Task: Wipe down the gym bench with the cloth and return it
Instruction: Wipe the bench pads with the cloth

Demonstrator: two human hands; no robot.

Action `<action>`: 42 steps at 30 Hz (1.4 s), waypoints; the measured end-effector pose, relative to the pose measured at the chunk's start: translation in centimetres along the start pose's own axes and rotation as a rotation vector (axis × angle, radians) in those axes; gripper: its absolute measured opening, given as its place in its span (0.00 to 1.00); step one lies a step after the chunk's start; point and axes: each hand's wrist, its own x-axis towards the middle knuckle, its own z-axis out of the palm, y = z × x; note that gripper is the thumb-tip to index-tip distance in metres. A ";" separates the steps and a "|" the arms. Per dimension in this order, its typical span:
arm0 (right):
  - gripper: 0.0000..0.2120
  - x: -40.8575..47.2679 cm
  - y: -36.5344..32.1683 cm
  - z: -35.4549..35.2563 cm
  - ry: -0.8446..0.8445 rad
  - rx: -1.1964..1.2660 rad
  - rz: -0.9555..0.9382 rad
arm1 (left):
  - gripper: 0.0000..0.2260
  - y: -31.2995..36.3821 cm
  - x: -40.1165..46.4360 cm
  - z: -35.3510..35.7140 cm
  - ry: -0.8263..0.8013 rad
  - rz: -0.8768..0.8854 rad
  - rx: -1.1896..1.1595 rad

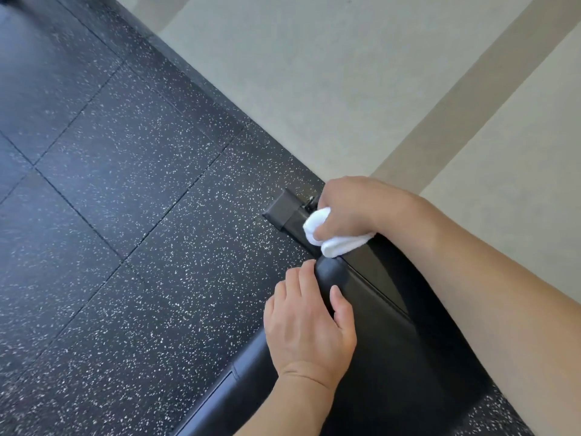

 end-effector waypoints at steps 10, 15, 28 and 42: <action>0.22 -7.5 8.2 4.6 0.390 0.801 -0.004 | 0.22 0.0 -0.1 0.2 -0.014 0.002 0.022; 0.17 -6.1 7.5 5.0 0.530 0.530 0.000 | 0.22 0.2 0.1 0.4 -0.009 -0.006 0.017; 0.19 -12.8 10.9 9.1 0.625 0.502 0.069 | 0.22 0.6 -0.1 0.5 0.035 0.033 0.015; 0.16 -10.5 10.3 7.9 0.610 0.567 0.099 | 0.26 1.4 -0.2 0.3 0.011 -0.037 0.083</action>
